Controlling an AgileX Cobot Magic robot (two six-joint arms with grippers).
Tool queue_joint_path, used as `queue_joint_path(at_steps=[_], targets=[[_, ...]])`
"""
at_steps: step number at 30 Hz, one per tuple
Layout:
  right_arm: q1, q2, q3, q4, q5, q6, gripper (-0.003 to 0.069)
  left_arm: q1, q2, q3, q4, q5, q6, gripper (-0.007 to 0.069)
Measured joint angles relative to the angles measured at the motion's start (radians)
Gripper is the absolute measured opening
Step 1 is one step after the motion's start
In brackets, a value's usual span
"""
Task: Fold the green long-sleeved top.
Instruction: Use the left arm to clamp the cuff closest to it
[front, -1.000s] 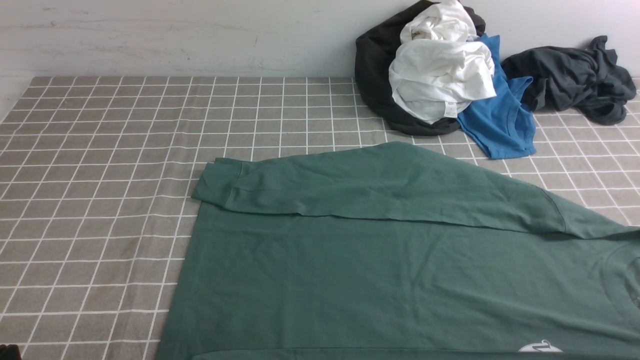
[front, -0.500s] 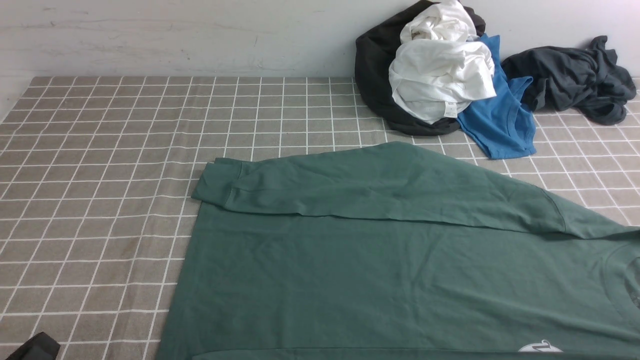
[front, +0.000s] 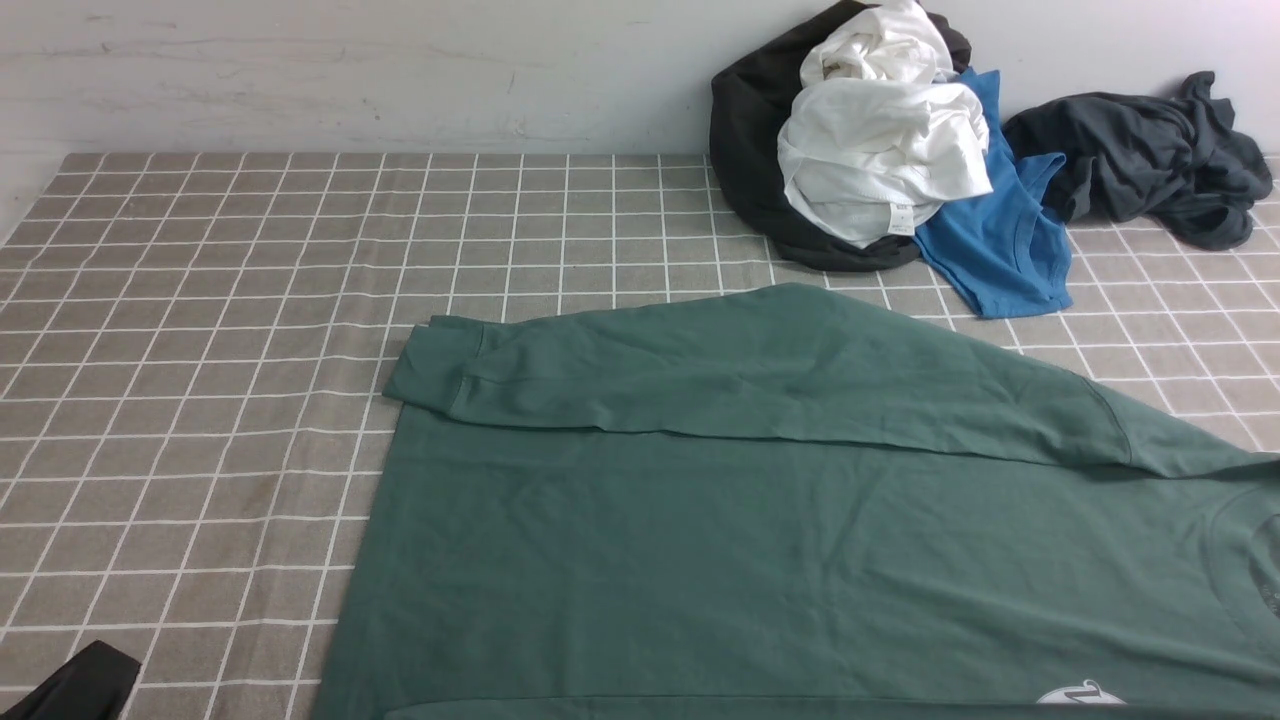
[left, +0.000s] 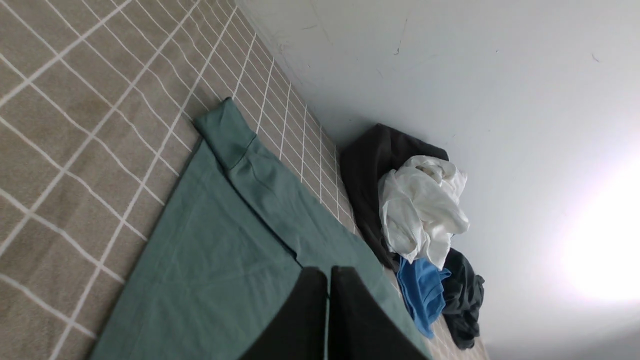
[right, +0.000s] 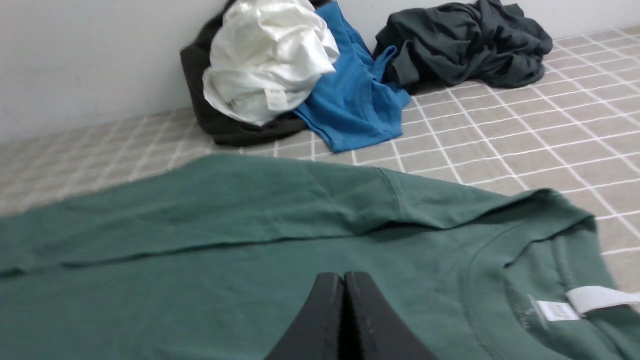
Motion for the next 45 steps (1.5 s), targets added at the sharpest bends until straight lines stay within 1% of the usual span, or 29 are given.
queue_joint_path(at_steps=[2,3,4,8,11,13,15,16,17,18,22,23,25,26,27,30,31,32,33,34,35,36,37,38,39,42,44,45], targets=[[0.0,0.0,0.0,0.144,-0.043,0.001,-0.0014,0.0,0.0,-0.021,0.0,0.032,0.063,-0.0007],[0.0,0.0,0.0,0.158,-0.053,0.001,-0.0014,0.0,0.0,-0.028,0.0,0.044,0.078,-0.0007],[0.0,0.0,0.0,0.259,-0.087,0.003,-0.0014,0.0,0.0,-0.061,0.0,0.063,0.14,-0.0007],[0.0,0.0,0.0,0.508,-0.162,0.003,-0.0014,0.0,0.0,-0.174,0.003,0.118,0.333,-0.0007],[0.0,0.0,0.0,0.605,-0.175,0.003,-0.0014,0.0,0.044,-0.254,0.039,0.185,0.462,-0.0007],[0.0,0.0,0.0,0.631,-0.178,0.003,-0.0014,0.0,0.104,-0.292,0.09,0.243,0.509,-0.0007],[0.0,0.0,0.0,0.643,-0.181,0.003,-0.0014,0.0,0.18,-0.341,0.167,0.32,0.531,-0.0007],[0.0,0.0,0.0,0.646,-0.185,0.003,-0.0014,0.0,0.227,-0.367,0.228,0.361,0.538,-0.0007],[0.0,0.0,0.0,0.648,-0.185,0.003,-0.0014,0.0,0.237,-0.367,0.228,0.361,0.538,-0.0007],[0.0,0.0,0.0,0.648,-0.186,0.003,-0.0014,0.0,0.306,-0.412,0.303,0.43,0.543,-0.0007],[0.0,0.0,0.0,0.647,-0.147,-0.033,-0.0014,0.0,0.512,-0.531,0.529,0.603,0.536,-0.0007],[0.0,0.0,0.0,0.646,-0.125,-0.045,-0.0014,-0.001,0.548,-0.549,0.563,0.631,0.529,-0.0007],[0.0,0.0,-0.007,0.638,-0.053,-0.086,-0.0014,-0.013,0.618,-0.583,0.622,0.679,0.503,-0.0007],[0.0,0.0,-0.032,0.622,0.015,-0.126,-0.0014,-0.034,0.659,-0.6,0.646,0.702,0.485,-0.0003],[0.0,0.0,-0.049,0.609,0.041,-0.145,-0.0014,-0.045,0.683,-0.608,0.651,0.713,0.48,-0.0001],[0.0,0.042,-0.166,0.525,0.148,-0.229,-0.0014,-0.129,0.753,-0.621,0.664,0.731,0.482,0.0027],[0.0,0.056,-0.196,0.508,0.172,-0.245,-0.0014,-0.143,0.762,-0.62,0.665,0.733,0.485,0.0036],[0.0,0.108,-0.259,0.454,0.223,-0.27,-0.0014,-0.191,0.794,-0.623,0.666,0.735,0.495,0.0057],[0.0,0.14,-0.291,0.422,0.251,-0.279,-0.0014,-0.216,0.809,-0.624,0.669,0.739,0.5,0.007],[0.003,0.244,-0.372,0.316,0.321,-0.301,-0.0014,-0.291,0.852,-0.627,0.676,0.753,0.515,0.0116],[0.005,0.256,-0.391,0.304,0.338,-0.301,-0.0014,-0.291,0.857,-0.627,0.678,0.755,0.515,0.0116],[0.017,0.351,-0.461,0.21,0.4,-0.305,-0.0014,-0.361,0.914,-0.635,0.699,0.764,0.518,0.0171],[0.017,0.363,-0.469,0.199,0.4,-0.305,-0.0014,-0.368,0.914,-0.637,0.699,0.766,0.518,0.0179],[0.038,0.471,-0.54,0.118,0.482,-0.309,-0.0014,-0.423,0.986,-0.654,0.731,0.776,0.515,0.0241],[0.045,0.519,-0.562,0.093,0.509,-0.31,-0.0014,-0.438,1.008,-0.664,0.74,0.778,0.511,0.0269],[0.093,0.709,-0.653,0.038,0.69,-0.325,-0.0014,-0.498,1.142,-0.715,0.775,0.776,0.486,0.0369],[0.133,0.797,-0.675,0.036,0.759,-0.339,-0.0014,-0.512,1.199,-0.741,0.783,0.766,0.481,0.0408],[0.144,0.806,-0.679,0.037,0.772,-0.344,-0.0014,-0.513,1.215,-0.747,0.783,0.76,0.481,0.0412]])
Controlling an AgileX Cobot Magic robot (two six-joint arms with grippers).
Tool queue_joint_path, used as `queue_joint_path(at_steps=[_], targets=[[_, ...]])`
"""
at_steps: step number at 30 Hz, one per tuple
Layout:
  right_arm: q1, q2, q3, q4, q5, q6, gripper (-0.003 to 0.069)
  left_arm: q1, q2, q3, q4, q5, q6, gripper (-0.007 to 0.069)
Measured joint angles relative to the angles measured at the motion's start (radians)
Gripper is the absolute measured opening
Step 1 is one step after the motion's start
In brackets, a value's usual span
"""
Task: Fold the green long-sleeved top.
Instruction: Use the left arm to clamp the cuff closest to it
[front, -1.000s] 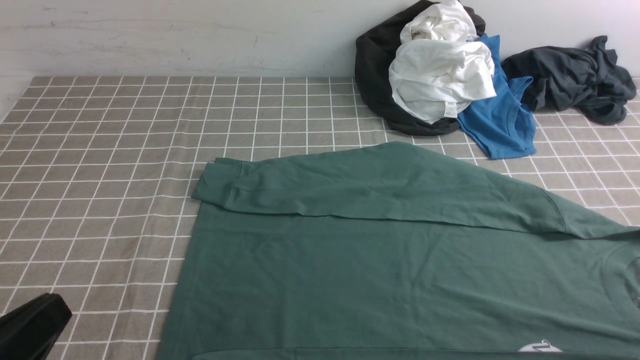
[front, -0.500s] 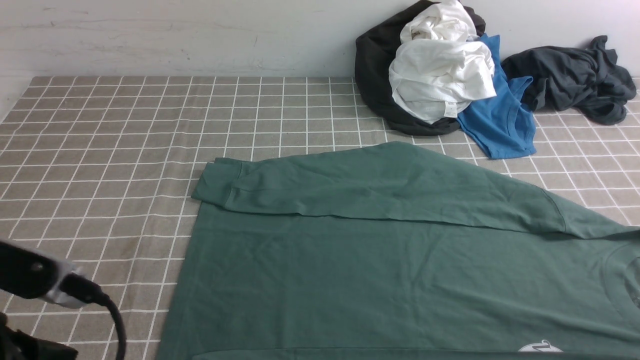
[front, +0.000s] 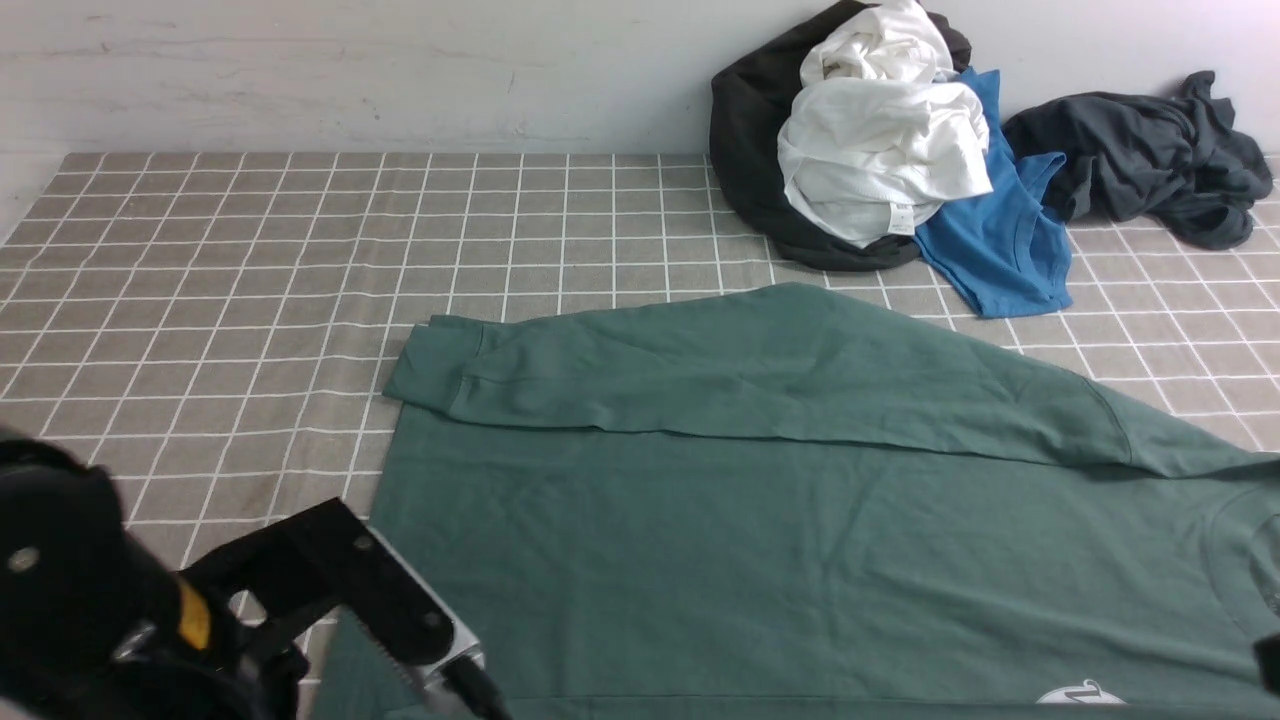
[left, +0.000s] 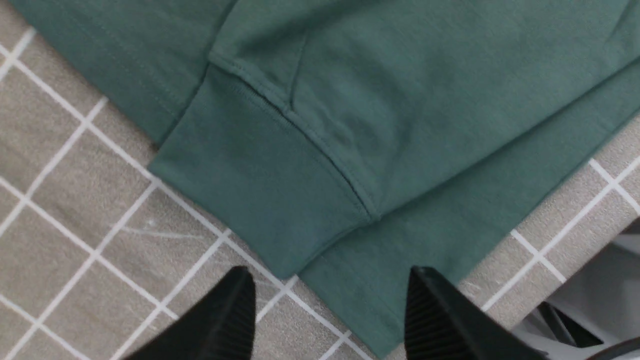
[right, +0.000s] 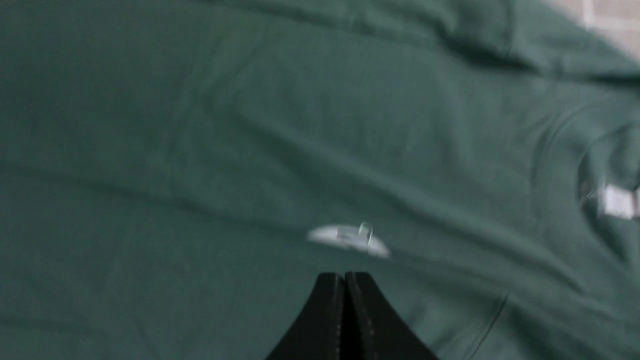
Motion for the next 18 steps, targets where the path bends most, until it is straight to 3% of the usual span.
queue_joint_path(at_steps=[6,14,18], targets=[[0.145,0.165,-0.012,0.024,0.052,-0.065,-0.0014,-0.007,0.248,-0.057,0.024,-0.152,0.001,0.0458],[0.157,0.182,-0.012,0.024,0.019,-0.075,-0.0014,-0.008,0.446,-0.058,0.025,-0.321,0.009,0.0458],[0.157,0.182,-0.014,0.024,0.006,-0.076,-0.0014,-0.008,0.462,-0.068,0.025,-0.32,0.008,0.0442]])
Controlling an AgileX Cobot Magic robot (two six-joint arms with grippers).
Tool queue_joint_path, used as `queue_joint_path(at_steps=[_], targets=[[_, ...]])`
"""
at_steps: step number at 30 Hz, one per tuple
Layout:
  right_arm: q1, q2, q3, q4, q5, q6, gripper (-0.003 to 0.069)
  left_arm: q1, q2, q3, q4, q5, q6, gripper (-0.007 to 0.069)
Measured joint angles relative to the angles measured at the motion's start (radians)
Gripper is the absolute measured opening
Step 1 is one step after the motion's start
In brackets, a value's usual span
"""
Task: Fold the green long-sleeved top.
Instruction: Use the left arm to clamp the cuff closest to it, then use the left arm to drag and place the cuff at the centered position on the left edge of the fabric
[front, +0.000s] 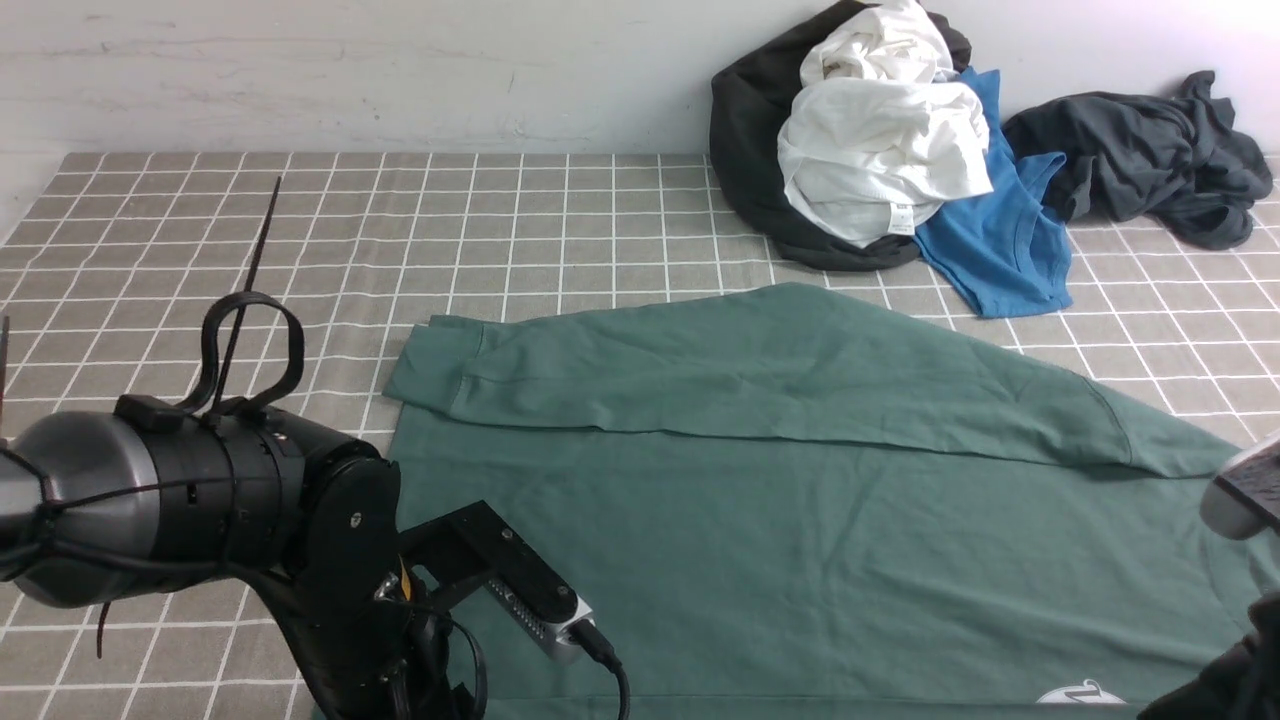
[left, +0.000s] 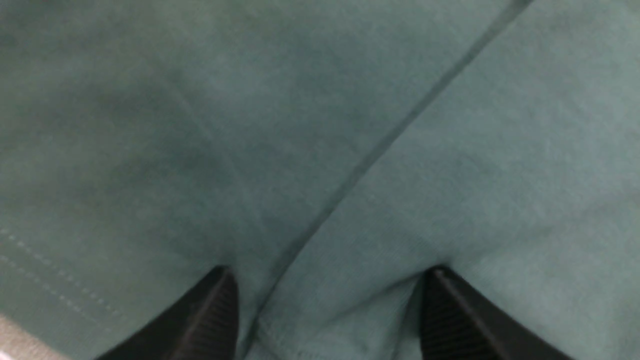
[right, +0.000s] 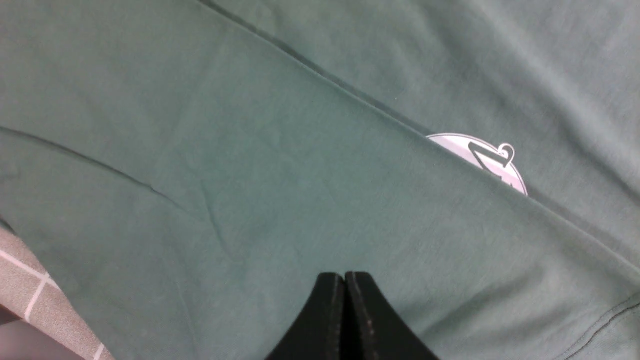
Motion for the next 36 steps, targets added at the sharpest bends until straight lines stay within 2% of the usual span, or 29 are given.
queue_joint_path(at_steps=[2,6,7,10,11,12,15,21,25,30,36], targets=[[0.0,0.0,0.0,0.0,-0.004,0.0,-0.0014,0.0,0.0,-0.001,-0.001,0.0,-0.001,0.0414],[0.0,0.0,0.0,0.0,-0.008,0.0,-0.0014,0.0,-0.002,-0.001,-0.003,-0.002,-0.004,0.0309],[0.0,0.0,0.0,0.0,-0.011,0.0,-0.0014,0.0,-0.009,-0.001,-0.004,-0.003,-0.006,0.0247],[0.0,0.0,0.0,0.0,-0.011,0.0,-0.0014,0.0,-0.031,-0.001,-0.004,-0.003,-0.007,0.014],[0.0,0.0,0.0,0.0,-0.011,0.0,-0.0014,0.0,-0.036,-0.001,-0.004,-0.003,-0.008,0.0133],[0.0,0.0,0.0,0.0,-0.012,0.0,-0.0014,0.0,-0.055,-0.001,-0.004,-0.003,-0.009,0.0085],[0.0,0.0,0.0,0.0,-0.015,0.0,-0.0014,0.0,-0.099,-0.001,-0.004,0.0,-0.01,0.0017],[0.0,0.0,0.0,0.0,-0.019,0.0,-0.0014,0.0,-0.124,-0.059,0.013,0.045,-0.01,0.0013],[0.0,0.0,0.0,-0.007,-0.019,0.0,-0.0014,0.003,-0.113,-0.218,0.073,0.083,-0.033,0.0013],[0.0,0.0,0.0,-0.01,-0.019,-0.01,-0.0014,0.059,-0.027,-0.376,0.107,0.101,-0.056,0.0013],[0.0,0.0,0.0,-0.015,-0.019,-0.011,-0.0014,0.115,0.129,-0.435,0.116,0.128,-0.059,0.0031]])
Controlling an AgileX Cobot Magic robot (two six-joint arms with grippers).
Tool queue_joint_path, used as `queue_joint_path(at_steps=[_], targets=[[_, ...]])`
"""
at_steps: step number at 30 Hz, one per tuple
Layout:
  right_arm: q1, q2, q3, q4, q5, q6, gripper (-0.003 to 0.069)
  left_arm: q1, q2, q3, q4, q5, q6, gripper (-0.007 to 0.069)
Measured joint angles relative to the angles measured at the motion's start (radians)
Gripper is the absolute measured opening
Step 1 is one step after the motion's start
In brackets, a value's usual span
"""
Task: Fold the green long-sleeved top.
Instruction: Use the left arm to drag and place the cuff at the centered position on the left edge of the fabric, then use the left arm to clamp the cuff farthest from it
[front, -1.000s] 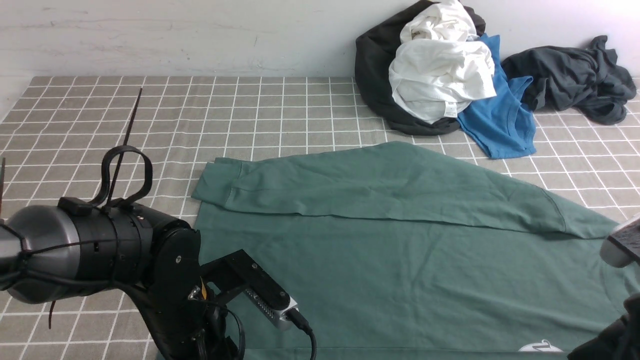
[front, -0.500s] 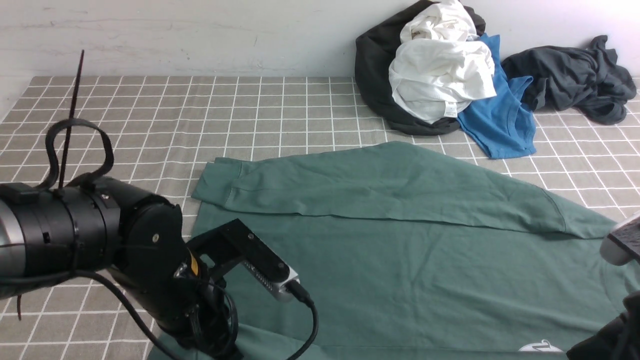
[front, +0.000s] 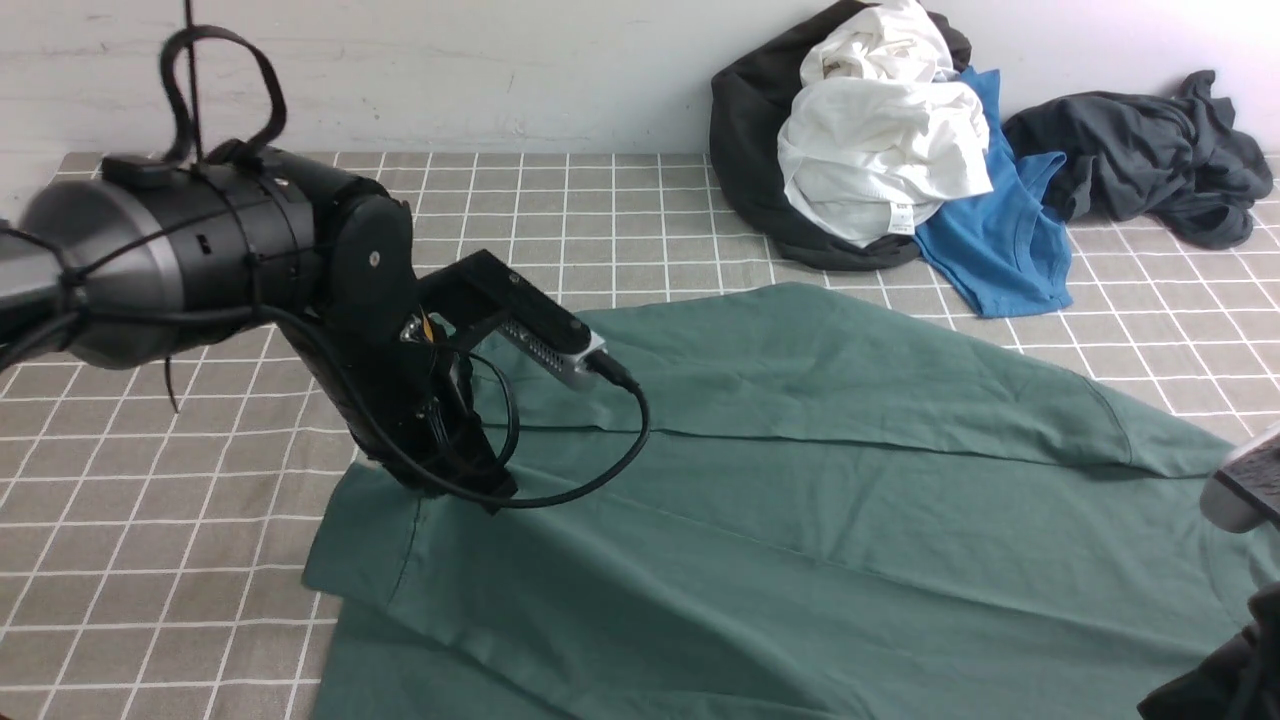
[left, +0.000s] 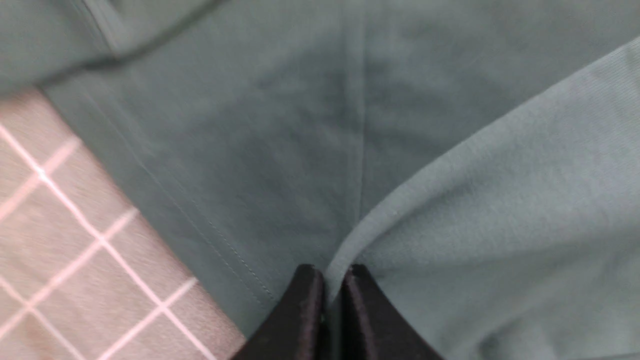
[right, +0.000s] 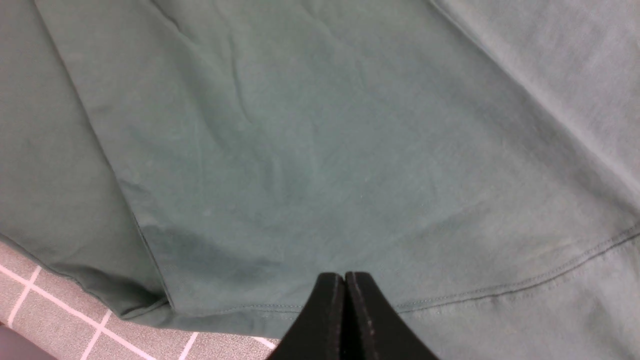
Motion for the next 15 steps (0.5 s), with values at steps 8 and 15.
queue_joint_path(at_steps=[8,15], targets=[[0.0,0.0,0.0,-0.001,-0.006,-0.003,-0.0014,0.007,0.062,-0.024,0.009,0.002,-0.027,0.0295],[0.0,0.0,0.0,-0.012,-0.024,-0.003,-0.0014,0.036,0.113,-0.231,0.054,0.032,-0.182,0.055]])
